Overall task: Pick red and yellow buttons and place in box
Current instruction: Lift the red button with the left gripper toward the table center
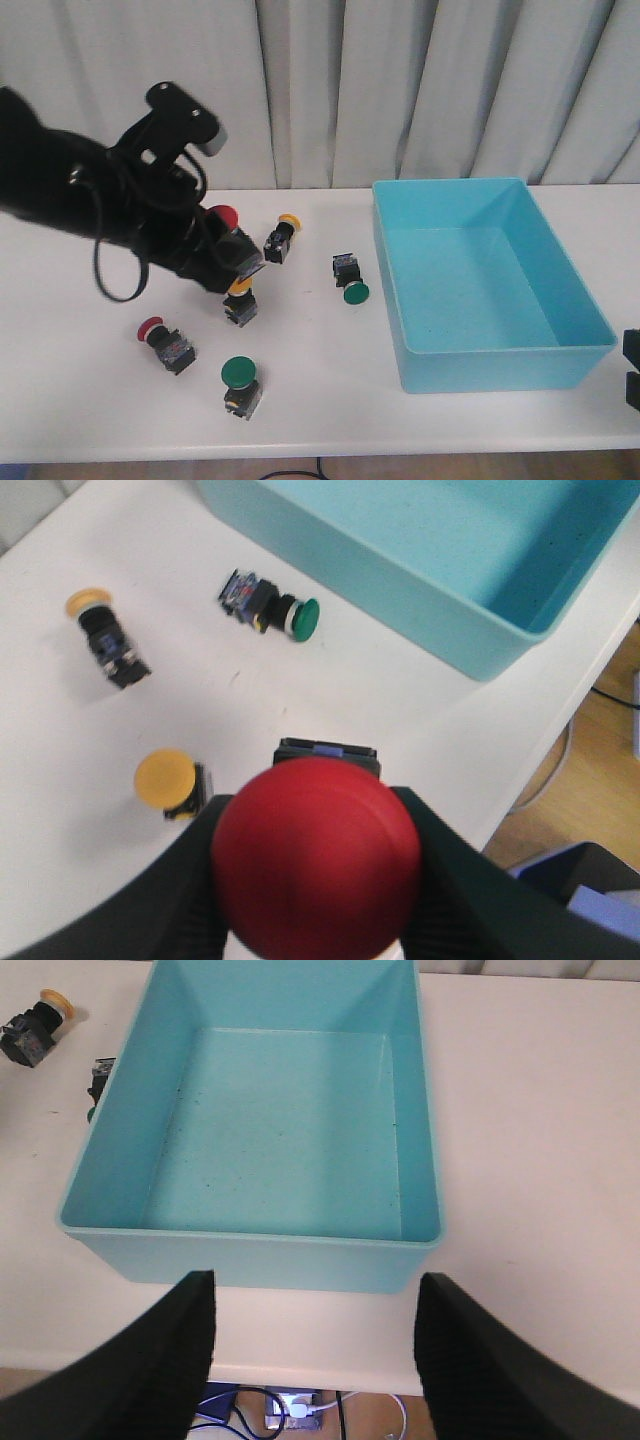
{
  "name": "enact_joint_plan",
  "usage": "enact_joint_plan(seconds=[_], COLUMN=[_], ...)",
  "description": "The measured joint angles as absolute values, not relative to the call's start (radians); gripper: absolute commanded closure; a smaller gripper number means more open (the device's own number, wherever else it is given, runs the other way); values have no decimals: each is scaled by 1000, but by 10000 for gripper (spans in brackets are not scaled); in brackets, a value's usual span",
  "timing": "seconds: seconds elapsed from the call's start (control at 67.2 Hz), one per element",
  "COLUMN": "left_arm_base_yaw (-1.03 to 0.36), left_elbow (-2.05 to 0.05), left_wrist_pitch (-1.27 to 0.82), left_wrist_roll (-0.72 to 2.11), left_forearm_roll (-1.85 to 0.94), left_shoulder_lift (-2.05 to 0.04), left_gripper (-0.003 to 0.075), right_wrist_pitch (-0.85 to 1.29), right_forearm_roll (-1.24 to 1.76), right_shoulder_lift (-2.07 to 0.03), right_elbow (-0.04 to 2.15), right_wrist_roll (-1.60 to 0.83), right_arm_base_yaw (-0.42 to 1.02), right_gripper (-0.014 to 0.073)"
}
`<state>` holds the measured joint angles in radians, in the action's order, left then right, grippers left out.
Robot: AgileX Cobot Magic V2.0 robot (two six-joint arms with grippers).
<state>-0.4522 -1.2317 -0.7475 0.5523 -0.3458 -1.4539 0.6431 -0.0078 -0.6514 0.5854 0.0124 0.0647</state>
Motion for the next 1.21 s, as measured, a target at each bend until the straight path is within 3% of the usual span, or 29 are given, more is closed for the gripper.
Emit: enact_joint_plan(seconds=[0.342,0.64,0.893,1.205], left_arm_base_yaw=[-445,-445,-445,-445], left_elbow=[-852,-786,-786,-786], left_wrist_pitch=[-613,-601,-649,-736], left_wrist_roll=[552,762,1223,1552], left_forearm_roll=[-347,-483,-864,-1057], left_shoulder_lift=[-1114,-1086,-1151,-1229], left_gripper=[542,542,542,542], right_wrist_pitch=[639,610,630,792], right_forearm_roll=[-8,87,410,866], right_shoulder_lift=[-651,-660,-806,-1079], right_elbow=[567,495,520,672], right_wrist_roll=[12,-45,-420,-1041], right_arm_base_yaw=[65,65,65,65], right_gripper=[159,159,159,159])
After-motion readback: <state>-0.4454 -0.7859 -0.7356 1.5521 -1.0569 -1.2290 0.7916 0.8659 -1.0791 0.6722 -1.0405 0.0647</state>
